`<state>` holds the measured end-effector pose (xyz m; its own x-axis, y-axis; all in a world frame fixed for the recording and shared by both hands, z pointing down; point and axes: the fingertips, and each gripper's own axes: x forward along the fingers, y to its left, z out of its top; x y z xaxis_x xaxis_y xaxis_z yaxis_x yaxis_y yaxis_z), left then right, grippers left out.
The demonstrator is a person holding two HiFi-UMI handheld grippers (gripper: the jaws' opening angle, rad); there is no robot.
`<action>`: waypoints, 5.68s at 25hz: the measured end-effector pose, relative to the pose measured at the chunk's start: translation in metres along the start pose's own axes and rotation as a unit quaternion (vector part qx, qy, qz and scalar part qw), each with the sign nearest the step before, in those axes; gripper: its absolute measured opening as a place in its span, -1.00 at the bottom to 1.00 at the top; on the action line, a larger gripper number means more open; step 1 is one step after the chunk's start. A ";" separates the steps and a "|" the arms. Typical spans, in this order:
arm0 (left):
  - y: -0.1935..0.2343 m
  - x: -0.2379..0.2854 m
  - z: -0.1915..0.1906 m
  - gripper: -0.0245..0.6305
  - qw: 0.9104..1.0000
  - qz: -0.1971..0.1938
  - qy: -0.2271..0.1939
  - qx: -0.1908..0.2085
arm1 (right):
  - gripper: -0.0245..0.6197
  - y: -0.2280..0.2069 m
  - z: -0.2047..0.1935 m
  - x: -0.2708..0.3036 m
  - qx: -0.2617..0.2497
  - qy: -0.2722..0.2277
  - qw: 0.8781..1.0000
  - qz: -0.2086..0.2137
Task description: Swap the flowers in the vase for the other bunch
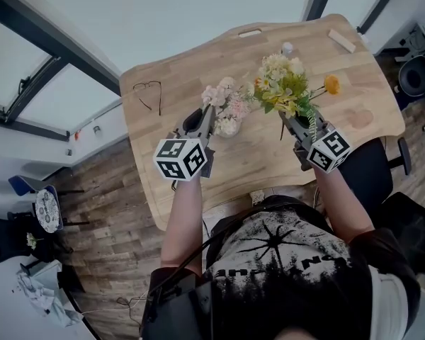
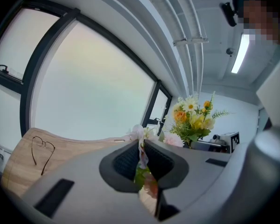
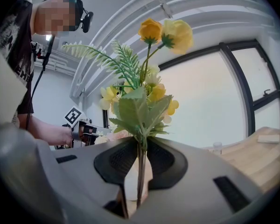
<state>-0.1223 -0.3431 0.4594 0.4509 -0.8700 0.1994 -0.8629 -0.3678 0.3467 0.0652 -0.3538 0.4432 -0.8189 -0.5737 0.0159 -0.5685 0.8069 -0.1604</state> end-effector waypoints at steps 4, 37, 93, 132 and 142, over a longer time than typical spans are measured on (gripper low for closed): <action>-0.007 0.000 0.015 -0.80 1.000 -0.009 -0.016 0.000 | -0.73 -0.001 0.002 -0.001 -0.001 -0.006 1.000 -0.001; -0.031 -0.037 0.100 -0.80 0.995 -0.033 -0.094 -0.002 | -0.73 0.006 0.049 -0.016 -0.015 -0.065 0.998 -0.010; 0.027 -0.167 0.088 -0.80 0.978 0.119 -0.163 -0.050 | -0.73 0.065 0.074 0.075 -0.040 -0.076 0.985 0.150; 0.057 -0.143 0.007 -0.80 0.979 0.145 -0.073 -0.119 | -0.70 0.081 -0.017 0.144 -0.027 -0.056 0.976 0.208; 0.063 -0.141 -0.001 -0.80 0.980 0.148 -0.055 -0.118 | -0.63 0.078 -0.035 0.136 -0.050 -0.048 0.980 0.186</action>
<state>-0.2401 -0.2431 0.4538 0.1496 -0.9621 0.2281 -0.8693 -0.0181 0.4939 -0.0931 -0.3644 0.4677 -0.9622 -0.2448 -0.1194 -0.2418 0.9695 -0.0395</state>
